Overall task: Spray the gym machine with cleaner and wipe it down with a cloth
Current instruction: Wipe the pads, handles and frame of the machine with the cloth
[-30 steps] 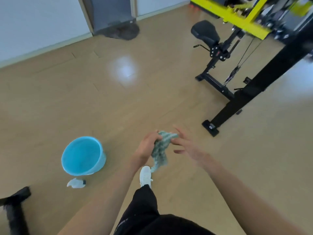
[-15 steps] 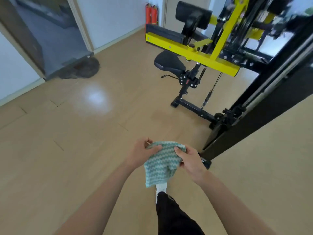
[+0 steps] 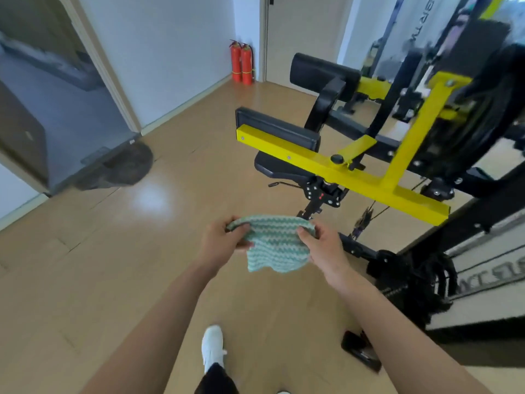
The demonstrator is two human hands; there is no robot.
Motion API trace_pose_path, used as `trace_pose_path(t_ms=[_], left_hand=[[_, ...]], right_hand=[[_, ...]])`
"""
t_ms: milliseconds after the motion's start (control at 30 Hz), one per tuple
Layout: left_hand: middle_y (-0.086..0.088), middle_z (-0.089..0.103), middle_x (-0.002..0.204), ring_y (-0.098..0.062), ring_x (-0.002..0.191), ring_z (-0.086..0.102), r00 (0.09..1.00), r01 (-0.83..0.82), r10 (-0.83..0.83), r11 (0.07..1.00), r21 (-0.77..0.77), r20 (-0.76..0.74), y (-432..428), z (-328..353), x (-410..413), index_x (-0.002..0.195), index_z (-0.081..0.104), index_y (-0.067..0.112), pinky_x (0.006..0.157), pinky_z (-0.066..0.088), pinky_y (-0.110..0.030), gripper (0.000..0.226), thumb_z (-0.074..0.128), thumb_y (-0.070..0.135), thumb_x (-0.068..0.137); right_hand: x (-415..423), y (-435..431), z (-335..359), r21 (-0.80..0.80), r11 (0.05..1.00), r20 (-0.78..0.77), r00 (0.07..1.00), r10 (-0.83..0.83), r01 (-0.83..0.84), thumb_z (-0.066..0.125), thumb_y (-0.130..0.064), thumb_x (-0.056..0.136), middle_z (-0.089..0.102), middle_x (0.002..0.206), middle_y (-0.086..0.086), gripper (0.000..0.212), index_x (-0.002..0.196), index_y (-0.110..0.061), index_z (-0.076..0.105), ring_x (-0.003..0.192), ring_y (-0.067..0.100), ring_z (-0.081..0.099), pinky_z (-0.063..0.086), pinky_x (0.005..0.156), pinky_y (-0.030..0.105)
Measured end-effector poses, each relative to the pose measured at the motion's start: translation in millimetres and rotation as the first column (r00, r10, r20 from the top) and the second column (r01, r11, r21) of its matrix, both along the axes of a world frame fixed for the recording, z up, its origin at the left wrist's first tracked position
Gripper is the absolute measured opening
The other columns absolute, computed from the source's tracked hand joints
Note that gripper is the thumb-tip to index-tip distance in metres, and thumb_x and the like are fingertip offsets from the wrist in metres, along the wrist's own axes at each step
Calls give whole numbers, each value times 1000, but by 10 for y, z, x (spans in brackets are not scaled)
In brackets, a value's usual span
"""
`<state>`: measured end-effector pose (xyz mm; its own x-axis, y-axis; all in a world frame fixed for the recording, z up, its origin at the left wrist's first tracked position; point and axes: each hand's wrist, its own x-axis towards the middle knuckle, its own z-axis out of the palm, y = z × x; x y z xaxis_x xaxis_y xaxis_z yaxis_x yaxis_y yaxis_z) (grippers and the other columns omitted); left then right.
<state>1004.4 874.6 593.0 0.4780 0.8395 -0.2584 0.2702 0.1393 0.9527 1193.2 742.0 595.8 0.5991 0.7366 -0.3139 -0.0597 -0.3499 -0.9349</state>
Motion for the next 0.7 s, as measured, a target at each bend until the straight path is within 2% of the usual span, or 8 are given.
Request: trace_pose_path(t_ms=[67, 133, 200, 267, 367, 467, 600, 700], left_hand=[[-23, 74, 93, -26, 85, 74, 995, 16, -19, 999, 30, 95, 677, 78, 268, 97, 71, 1, 87, 62, -39, 6, 65, 3, 98], [-17, 72, 94, -21, 90, 69, 985, 47, -64, 993, 108, 158, 1360, 213, 541, 99, 73, 5, 94, 56, -41, 7, 70, 8, 93], [-11, 69, 89, -21, 87, 63, 980, 77, -110, 978, 196, 163, 2013, 343, 805, 93, 77, 17, 88, 53, -43, 13, 74, 25, 84], [-4, 63, 81, -15, 79, 55, 978, 107, -149, 961, 256, 149, 2578, 471, 1039, 86, 76, 23, 76, 47, -33, 6, 72, 27, 84], [15, 56, 65, -4, 64, 47, 965, 171, -224, 934, 315, 139, 3273, 717, 1408, 79, 71, 30, 61, 36, -22, 16, 68, 18, 90], [22, 60, 63, 1, 63, 51, 951, 213, -273, 917, 337, 142, 3802, 798, 1744, 80, 71, 33, 65, 39, -22, 24, 68, 14, 93], [5, 73, 111, -12, 92, 61, 931, 308, -357, 879, 364, 74, 4301, 493, 2087, 84, 74, 42, 83, 45, -32, 27, 66, 18, 92], [-2, 65, 139, -17, 113, 63, 832, 552, -473, 749, 366, -288, 4603, 35, 2244, 107, 74, 14, 93, 41, -24, 14, 63, 10, 98]], right_hand=[[195, 590, 114, 36, 999, 64, 998, -27, 25, 63, -19, 103, 69, 80, -6, 7, 97, -21, 68, 64, 6, 62, 47, 54, 23], [402, 1190, 230, 86, 994, 115, 990, -82, 72, 64, -13, 102, 64, 81, -2, 8, 95, -17, 64, 65, 10, 60, 55, 60, 28], [628, 1770, 321, 135, 982, 132, 980, -148, 131, 65, -7, 100, 58, 84, 2, 13, 91, -17, 62, 76, 13, 61, 61, 77, 36], [854, 2273, 411, 162, 973, 194, 961, -195, 164, 67, -5, 96, 64, 86, 3, 19, 87, -21, 66, 83, 14, 62, 59, 83, 43], [1179, 2938, 584, 222, 952, 270, 925, -267, 210, 68, -2, 92, 68, 91, 3, 21, 90, -23, 69, 85, 15, 61, 55, 81, 40], [1449, 3478, 718, 275, 920, 371, 853, -368, 278, 69, 1, 91, 68, 89, -1, 17, 96, -15, 69, 83, 12, 60, 54, 78, 36], [1751, 3923, 396, 204, 948, 486, 815, -315, 244, 69, 7, 89, 71, 120, 5, 25, 107, -10, 71, 114, 17, 66, 55, 101, 34], [1879, 4034, -68, -72, 987, 565, 821, -81, 147, 65, 6, 89, 68, 131, 6, 30, 109, -15, 71, 126, 25, 61, 48, 106, 32]])
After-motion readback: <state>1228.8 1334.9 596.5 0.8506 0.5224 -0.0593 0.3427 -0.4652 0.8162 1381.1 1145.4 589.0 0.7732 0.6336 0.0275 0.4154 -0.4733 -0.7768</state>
